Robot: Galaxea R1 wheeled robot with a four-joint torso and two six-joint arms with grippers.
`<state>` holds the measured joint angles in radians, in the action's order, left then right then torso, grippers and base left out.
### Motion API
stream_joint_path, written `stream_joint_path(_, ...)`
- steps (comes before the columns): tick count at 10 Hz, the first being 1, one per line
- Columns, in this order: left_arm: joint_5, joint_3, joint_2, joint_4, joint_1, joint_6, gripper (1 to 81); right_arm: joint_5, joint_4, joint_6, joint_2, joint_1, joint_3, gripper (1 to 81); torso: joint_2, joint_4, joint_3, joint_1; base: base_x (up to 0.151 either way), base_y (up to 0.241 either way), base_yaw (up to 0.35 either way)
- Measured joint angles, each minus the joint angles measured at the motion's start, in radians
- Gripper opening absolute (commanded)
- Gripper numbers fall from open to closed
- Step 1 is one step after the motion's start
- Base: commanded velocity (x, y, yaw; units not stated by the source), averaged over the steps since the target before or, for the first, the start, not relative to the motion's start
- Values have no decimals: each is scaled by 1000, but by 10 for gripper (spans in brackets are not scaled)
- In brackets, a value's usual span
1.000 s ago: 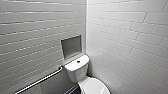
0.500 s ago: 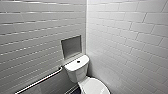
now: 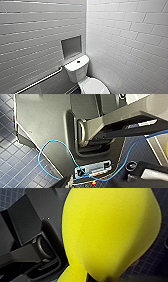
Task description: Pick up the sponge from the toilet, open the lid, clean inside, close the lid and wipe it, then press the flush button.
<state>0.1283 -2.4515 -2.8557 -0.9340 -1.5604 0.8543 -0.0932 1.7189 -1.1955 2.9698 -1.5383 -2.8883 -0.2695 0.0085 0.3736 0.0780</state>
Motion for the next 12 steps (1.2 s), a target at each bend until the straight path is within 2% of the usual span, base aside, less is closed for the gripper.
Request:
stream_joint_path(1,0,0,-6,0,0,0,811,49,-10,47,-7,-2,-1,10,0,0,0,0,0,0,0)
stream_joint_path(2,0,0,-9,0,0,0,811,47,-67,130,-21,-2,-6,10,0,0,0,0,0,0,0)
stream_joint_path(3,0,0,-8,0,0,0,811,36,-153,222,-29,-4,-17,10,0,0,0,0,0,0,0)
stream_joint_path(4,-1,0,-9,1,0,0,811,16,-318,365,-29,-11,-32,10,0,0,0,0,0,0,0)
stream_joint_path(6,0,0,-12,2,-1,0,811,22,-700,650,-1,-19,-56,10,0,0,0,0,0,0,0)
stream_joint_path(7,0,-2,-12,3,-1,0,811,31,-871,732,17,-17,-64,10,0,0,0,-1,0,0,0)
stream_joint_path(8,0,-10,-11,3,0,0,811,55,-1089,841,40,-15,-68,10,0,0,0,-1,0,0,0)
stream_joint_path(9,0,-15,-11,4,0,0,811,91,-1254,917,59,-13,-66,10,0,0,0,-1,0,0,0)
stream_joint_path(10,1,-17,-11,4,0,0,811,128,-1366,957,63,-11,-42,10,0,0,0,-1,0,0,0)
stream_joint_path(11,2,-17,-11,4,0,0,811,152,-1425,979,58,-9,-1,10,0,0,0,-1,0,0,0)
stream_joint_path(12,3,-17,-11,4,0,0,811,154,-1449,996,46,-9,55,10,0,0,0,-1,0,0,0)
